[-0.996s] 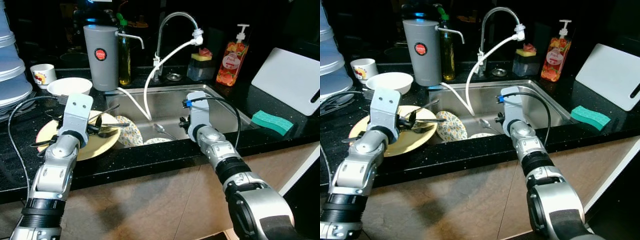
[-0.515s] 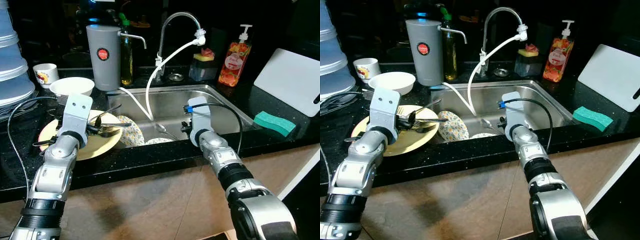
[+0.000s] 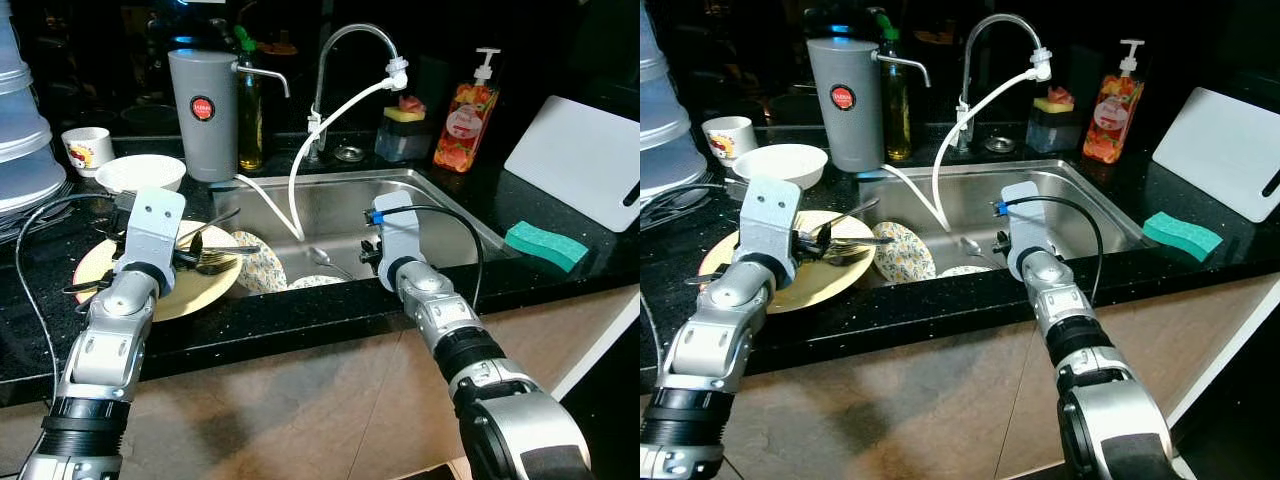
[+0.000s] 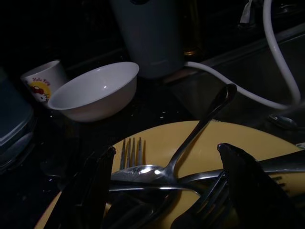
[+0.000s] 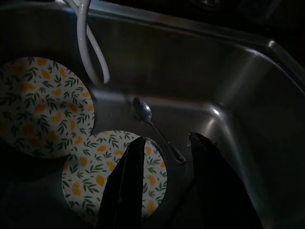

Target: Kitchen organization

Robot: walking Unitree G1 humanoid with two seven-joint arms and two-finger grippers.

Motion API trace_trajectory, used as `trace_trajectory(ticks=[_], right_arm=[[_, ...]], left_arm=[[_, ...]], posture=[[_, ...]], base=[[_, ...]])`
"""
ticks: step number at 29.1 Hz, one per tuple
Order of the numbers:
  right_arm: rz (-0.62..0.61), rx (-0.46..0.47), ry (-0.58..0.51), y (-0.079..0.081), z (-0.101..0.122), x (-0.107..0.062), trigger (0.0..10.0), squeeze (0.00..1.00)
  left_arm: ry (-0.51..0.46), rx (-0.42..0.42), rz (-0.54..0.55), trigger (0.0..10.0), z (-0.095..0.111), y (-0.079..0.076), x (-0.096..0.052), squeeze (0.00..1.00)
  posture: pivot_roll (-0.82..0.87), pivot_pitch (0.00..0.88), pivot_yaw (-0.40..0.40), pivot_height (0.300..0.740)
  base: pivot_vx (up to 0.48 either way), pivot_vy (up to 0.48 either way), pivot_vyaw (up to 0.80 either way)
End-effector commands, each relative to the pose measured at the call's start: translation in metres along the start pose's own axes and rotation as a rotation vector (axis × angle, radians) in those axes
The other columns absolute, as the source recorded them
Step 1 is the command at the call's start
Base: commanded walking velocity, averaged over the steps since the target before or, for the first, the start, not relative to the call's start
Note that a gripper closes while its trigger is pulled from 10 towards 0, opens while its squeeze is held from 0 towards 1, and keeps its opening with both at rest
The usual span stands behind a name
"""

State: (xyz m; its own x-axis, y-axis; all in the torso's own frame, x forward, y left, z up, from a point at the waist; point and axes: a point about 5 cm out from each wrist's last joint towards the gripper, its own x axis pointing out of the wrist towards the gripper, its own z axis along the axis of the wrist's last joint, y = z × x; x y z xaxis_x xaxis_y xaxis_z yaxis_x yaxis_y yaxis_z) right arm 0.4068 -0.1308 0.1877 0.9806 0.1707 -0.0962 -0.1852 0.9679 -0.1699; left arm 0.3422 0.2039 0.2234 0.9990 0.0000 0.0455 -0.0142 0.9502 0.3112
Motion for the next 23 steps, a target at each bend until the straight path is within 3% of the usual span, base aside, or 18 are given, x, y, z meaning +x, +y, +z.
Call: trace_trajectory(ticks=[1, 10, 16, 17, 23], right_arm=[[0.000, -0.010, 0.006, -0.002, -0.006, -0.002, 10.0, 0.00], [0.035, -0.005, 0.015, 0.005, -0.014, -0.006, 10.0, 0.00], [0.102, 0.004, 0.044, 0.024, -0.030, -0.010, 10.0, 0.00], [0.157, 0.065, 0.097, 0.039, -0.048, -0.014, 10.0, 0.00], [0.214, 0.189, 0.104, 0.057, -0.063, -0.020, 10.0, 0.00]], left_arm=[[0.026, 0.027, -0.007, 10.0, -0.004, 0.001, 0.000, 0.00], [0.022, 0.029, -0.020, 10.0, -0.003, -0.003, 0.003, 0.00], [0.021, 0.026, -0.027, 10.0, -0.004, -0.005, 0.003, 0.00], [0.024, 0.024, -0.031, 10.0, -0.005, -0.006, 0.003, 0.00], [0.029, 0.017, -0.047, 10.0, -0.008, -0.010, 0.002, 0.00]], posture=[[0.01, 0.001, -0.076, 0.740], [0.01, 0.000, -0.069, 0.740], [0.01, 0.000, -0.065, 0.740], [0.01, 0.000, -0.065, 0.740], [0.01, 0.000, -0.069, 0.740]], base=[[0.000, 0.000, 0.00], [0.000, 0.000, 0.00], [0.000, 0.000, 0.00], [0.000, 0.000, 0.00], [0.000, 0.000, 0.00]])
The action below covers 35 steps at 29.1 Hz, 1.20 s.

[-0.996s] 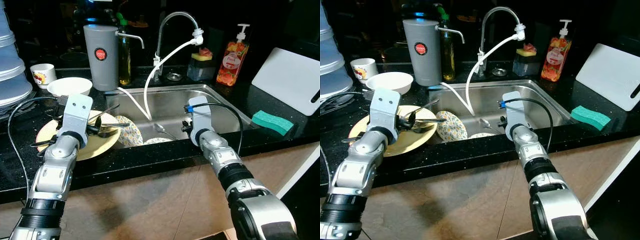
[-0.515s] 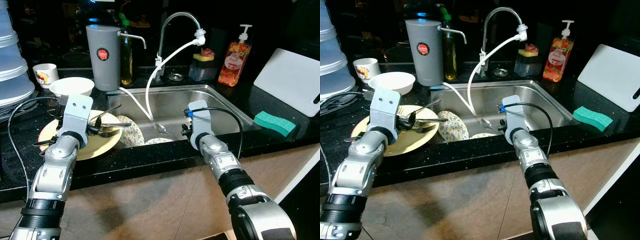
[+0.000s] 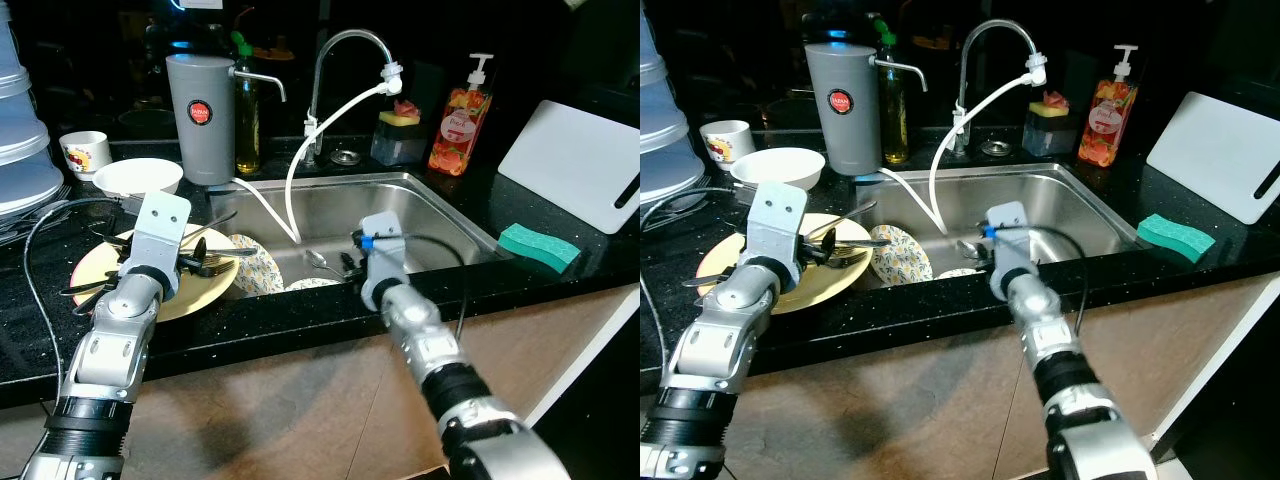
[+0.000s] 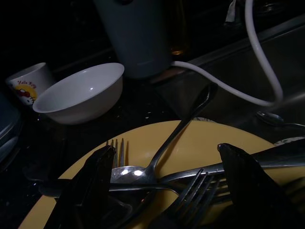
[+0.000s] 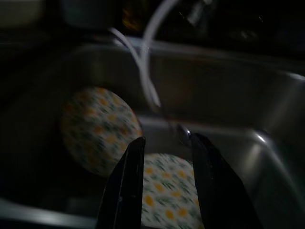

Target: Kitchen organization

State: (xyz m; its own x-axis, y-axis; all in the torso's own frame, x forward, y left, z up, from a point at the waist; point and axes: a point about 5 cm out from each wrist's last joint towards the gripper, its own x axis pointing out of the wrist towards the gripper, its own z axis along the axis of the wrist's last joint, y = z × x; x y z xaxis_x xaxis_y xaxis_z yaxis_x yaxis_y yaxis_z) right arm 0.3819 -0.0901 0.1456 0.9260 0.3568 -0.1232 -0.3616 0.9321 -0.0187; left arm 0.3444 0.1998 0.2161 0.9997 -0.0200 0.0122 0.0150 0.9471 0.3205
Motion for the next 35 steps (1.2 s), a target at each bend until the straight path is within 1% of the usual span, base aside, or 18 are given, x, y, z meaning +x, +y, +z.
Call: trace_trajectory(ticks=[1, 7, 10, 35], right_arm=[[0.014, 0.072, 0.080, 0.0035, -0.0277, -0.0063, 10.0, 0.00], [0.003, 0.073, 0.064, 0.0005, -0.0253, -0.0077, 10.0, 0.00], [0.002, 0.053, 0.073, -0.0008, -0.0268, -0.0087, 10.0, 0.00], [0.033, 0.044, 0.066, 0.0054, -0.0231, -0.0071, 10.0, 0.00]], left_arm=[[0.005, 0.007, -0.020, 10.0, -0.0029, -0.0046, 0.0002, 0.00], [0.014, 0.005, -0.023, 10.0, -0.0070, -0.0061, -0.0019, 0.00], [0.017, 0.003, -0.024, 10.0, -0.0077, -0.0072, -0.0016, 0.00], [0.028, 0.008, -0.030, 10.0, -0.0085, -0.0047, -0.0018, 0.00]], posture=[[0.01, 0.000, -0.071, 0.740], [0.00, 0.000, -0.072, 0.740], [0.00, 0.000, -0.072, 0.740], [0.01, 0.000, -0.071, 0.740]], base=[[0.000, 0.000, 0.00], [0.000, 0.000, 0.00], [0.000, 0.000, 0.00], [0.000, 0.000, 0.00]])
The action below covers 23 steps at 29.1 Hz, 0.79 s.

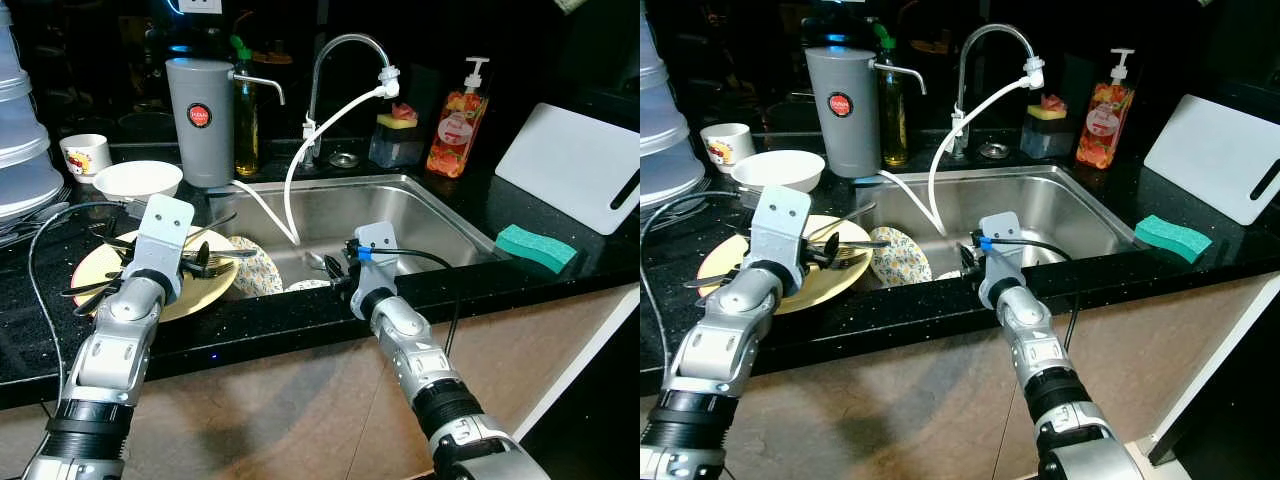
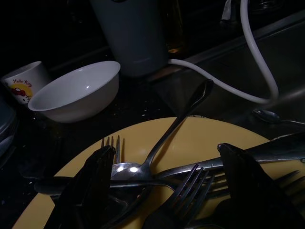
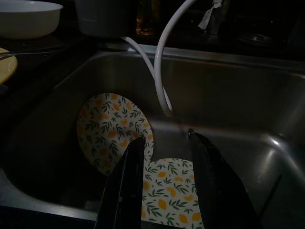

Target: Kitchen organization

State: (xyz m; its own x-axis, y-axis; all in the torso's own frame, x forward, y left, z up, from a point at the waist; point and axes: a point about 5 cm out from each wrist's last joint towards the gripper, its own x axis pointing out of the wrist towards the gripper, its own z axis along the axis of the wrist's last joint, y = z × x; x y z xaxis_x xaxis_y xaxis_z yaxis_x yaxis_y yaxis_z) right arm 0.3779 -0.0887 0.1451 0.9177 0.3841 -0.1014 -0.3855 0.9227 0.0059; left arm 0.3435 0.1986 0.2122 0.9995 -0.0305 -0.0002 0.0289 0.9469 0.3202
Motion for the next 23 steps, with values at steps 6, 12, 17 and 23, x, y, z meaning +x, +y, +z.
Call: trace_trajectory(ticks=[6, 12, 17, 23], right_arm=[[0.004, 0.023, 0.084, 0.0031, -0.0203, -0.0035, 10.0, 0.00], [0.006, 0.023, 0.083, 0.0037, -0.0195, -0.0035, 10.0, 0.00], [0.000, 0.032, 0.075, 0.0017, -0.0172, -0.0035, 10.0, 0.00], [-0.020, 0.093, 0.039, -0.0028, -0.0169, -0.0064, 10.0, 0.00]], left_arm=[[0.045, -0.033, -0.041, 10.0, -0.0062, -0.0030, -0.0017, 0.00], [0.046, -0.096, -0.050, 10.0, -0.0042, -0.0038, -0.0016, 0.00], [0.014, -0.061, 0.001, 10.0, -0.0038, 0.0000, -0.0007, 0.00], [0.007, -0.034, -0.012, 10.0, -0.0085, -0.0016, -0.0031, 0.00]], posture=[[0.01, 0.000, -0.069, 0.740], [0.01, 0.000, -0.069, 0.740], [0.00, 0.000, -0.070, 0.740], [0.01, 0.000, -0.070, 0.740]], base=[[0.000, 0.000, 0.00], [0.000, 0.000, 0.00], [0.000, 0.000, 0.00], [0.000, 0.000, 0.00]])
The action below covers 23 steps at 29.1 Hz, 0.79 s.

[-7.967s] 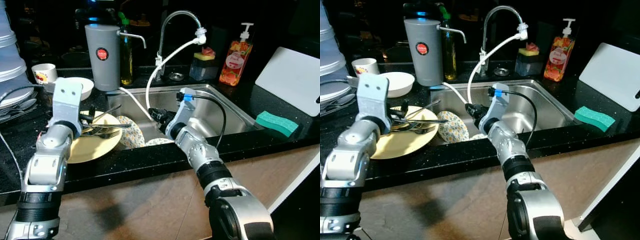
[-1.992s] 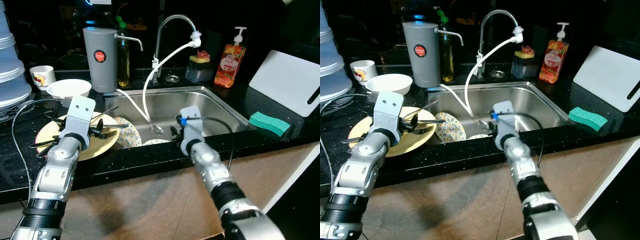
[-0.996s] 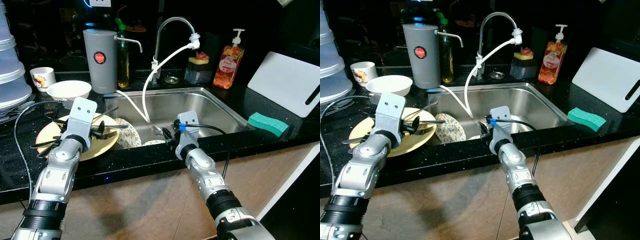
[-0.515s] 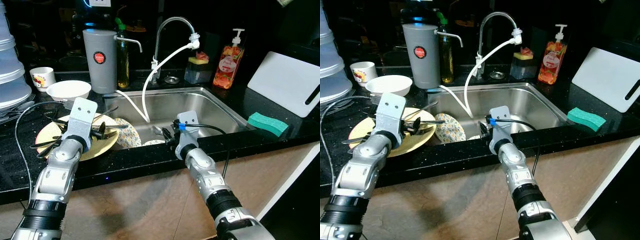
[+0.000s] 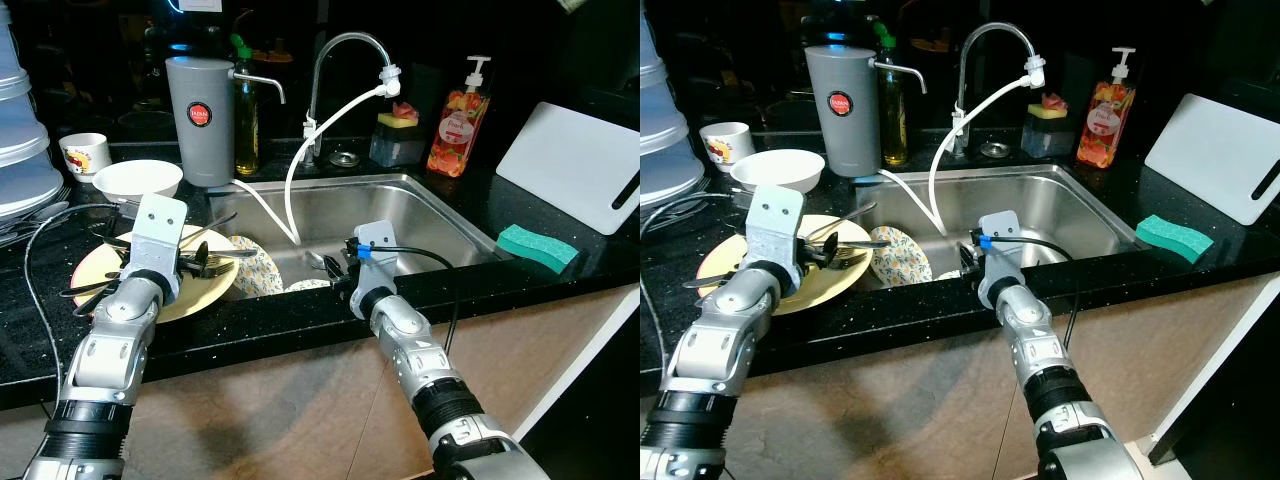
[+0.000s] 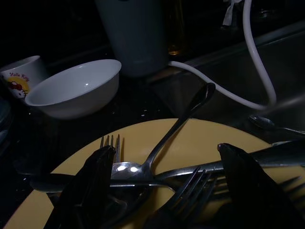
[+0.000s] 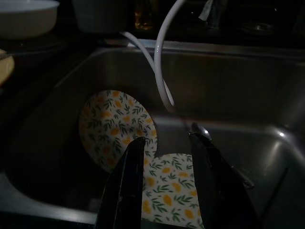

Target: Kitchen organization

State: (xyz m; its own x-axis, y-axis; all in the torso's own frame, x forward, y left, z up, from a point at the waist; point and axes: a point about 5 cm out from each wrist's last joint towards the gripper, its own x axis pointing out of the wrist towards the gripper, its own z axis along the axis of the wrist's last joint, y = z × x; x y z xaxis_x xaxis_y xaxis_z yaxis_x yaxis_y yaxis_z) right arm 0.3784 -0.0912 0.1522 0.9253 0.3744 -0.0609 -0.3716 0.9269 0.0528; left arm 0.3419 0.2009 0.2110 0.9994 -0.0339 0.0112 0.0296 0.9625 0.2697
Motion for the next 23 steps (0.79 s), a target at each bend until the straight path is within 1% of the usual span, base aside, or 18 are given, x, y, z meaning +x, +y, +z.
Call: trace_trajectory(ticks=[1, 4, 5, 6, 7, 8, 9, 11, 13, 14, 16, 17, 18, 20, 23], right_arm=[[-0.014, 0.051, 0.072, -0.003, -0.023, -0.007, 10.0, 0.00], [-0.016, 0.042, 0.055, -0.004, -0.020, -0.007, 10.0, 0.00], [-0.029, 0.060, -0.039, -0.010, -0.004, -0.005, 10.0, 0.00], [-0.029, 0.060, -0.039, -0.010, -0.004, -0.005, 10.0, 0.00], [-0.032, 0.061, -0.084, -0.013, 0.006, -0.004, 10.0, 0.00], [-0.032, 0.061, -0.084, -0.013, 0.006, -0.004, 10.0, 0.00], [-0.040, 0.058, -0.128, -0.015, 0.016, -0.003, 10.0, 0.00], [-0.042, 0.057, -0.178, -0.017, 0.030, 0.000, 10.0, 0.00], [-0.005, 0.033, -0.218, -0.013, 0.044, 0.002, 10.0, 0.00], [-0.005, 0.033, -0.218, -0.013, 0.044, 0.002, 10.0, 0.00], [0.028, 0.057, -0.271, -0.008, 0.056, 0.004, 10.0, 0.00], [0.049, 0.054, -0.279, -0.005, 0.059, 0.005, 10.0, 0.00], [0.049, 0.054, -0.279, -0.005, 0.059, 0.005, 10.0, 0.00], [0.092, 0.069, -0.293, 0.000, 0.062, 0.006, 10.0, 0.00], [0.110, 0.075, -0.298, 0.003, 0.062, 0.006, 10.0, 0.00]], left_arm=[[0.021, 0.022, -0.011, 10.0, -0.008, -0.003, -0.002, 0.00], [0.024, 0.023, -0.012, 10.0, -0.010, -0.003, -0.002, 0.00], [0.034, 0.001, -0.028, 10.0, -0.014, -0.004, -0.004, 0.00], [0.034, 0.001, -0.028, 10.0, -0.014, -0.004, -0.004, 0.00], [0.040, -0.008, -0.036, 10.0, -0.015, -0.005, -0.005, 0.00], [0.040, -0.008, -0.036, 10.0, -0.015, -0.005, -0.005, 0.00], [0.049, -0.015, -0.044, 10.0, -0.018, -0.006, -0.006, 0.00], [0.063, -0.020, -0.050, 10.0, -0.022, -0.007, -0.007, 0.00], [0.078, -0.017, -0.046, 10.0, -0.028, -0.009, -0.009, 0.00], [0.078, -0.017, -0.046, 10.0, -0.028, -0.009, -0.009, 0.00], [0.090, -0.050, -0.041, 10.0, -0.032, -0.010, -0.010, 0.00], [0.096, -0.065, -0.031, 10.0, -0.034, -0.009, -0.011, 0.00], [0.096, -0.065, -0.031, 10.0, -0.034, -0.009, -0.011, 0.00], [0.099, -0.079, -0.001, 10.0, -0.035, -0.006, -0.013, 0.00], [0.097, -0.082, 0.012, 10.0, -0.035, -0.004, -0.014, 0.00]], posture=[[0.01, 0.000, -0.070, 0.740], [0.01, 0.000, -0.069, 0.740], [0.00, 0.000, -0.069, 0.740], [0.00, 0.000, -0.069, 0.740], [0.00, 0.000, -0.069, 0.740], [0.00, 0.000, -0.069, 0.740], [0.00, 0.000, -0.069, 0.740], [0.01, 0.000, -0.069, 0.740], [0.01, 0.000, -0.069, 0.740], [0.01, 0.000, -0.069, 0.740], [0.01, 0.000, -0.068, 0.740], [0.01, 0.000, -0.070, 0.740], [0.01, 0.000, -0.070, 0.740], [0.02, 0.004, -0.075, 0.740], [0.02, 0.006, -0.075, 0.740]], base=[[0.000, 0.000, 0.00], [0.000, 0.000, 0.00], [0.000, 0.000, 0.00], [0.000, 0.000, 0.00], [0.000, 0.000, 0.00], [0.000, 0.000, 0.00], [0.000, 0.000, 0.00], [0.000, 0.000, 0.00], [0.000, 0.000, 0.00], [0.000, 0.000, 0.00], [0.000, 0.000, 0.00], [0.000, 0.000, 0.00], [0.000, 0.000, 0.00], [0.000, 0.000, 0.00], [0.000, 0.000, 0.00]])
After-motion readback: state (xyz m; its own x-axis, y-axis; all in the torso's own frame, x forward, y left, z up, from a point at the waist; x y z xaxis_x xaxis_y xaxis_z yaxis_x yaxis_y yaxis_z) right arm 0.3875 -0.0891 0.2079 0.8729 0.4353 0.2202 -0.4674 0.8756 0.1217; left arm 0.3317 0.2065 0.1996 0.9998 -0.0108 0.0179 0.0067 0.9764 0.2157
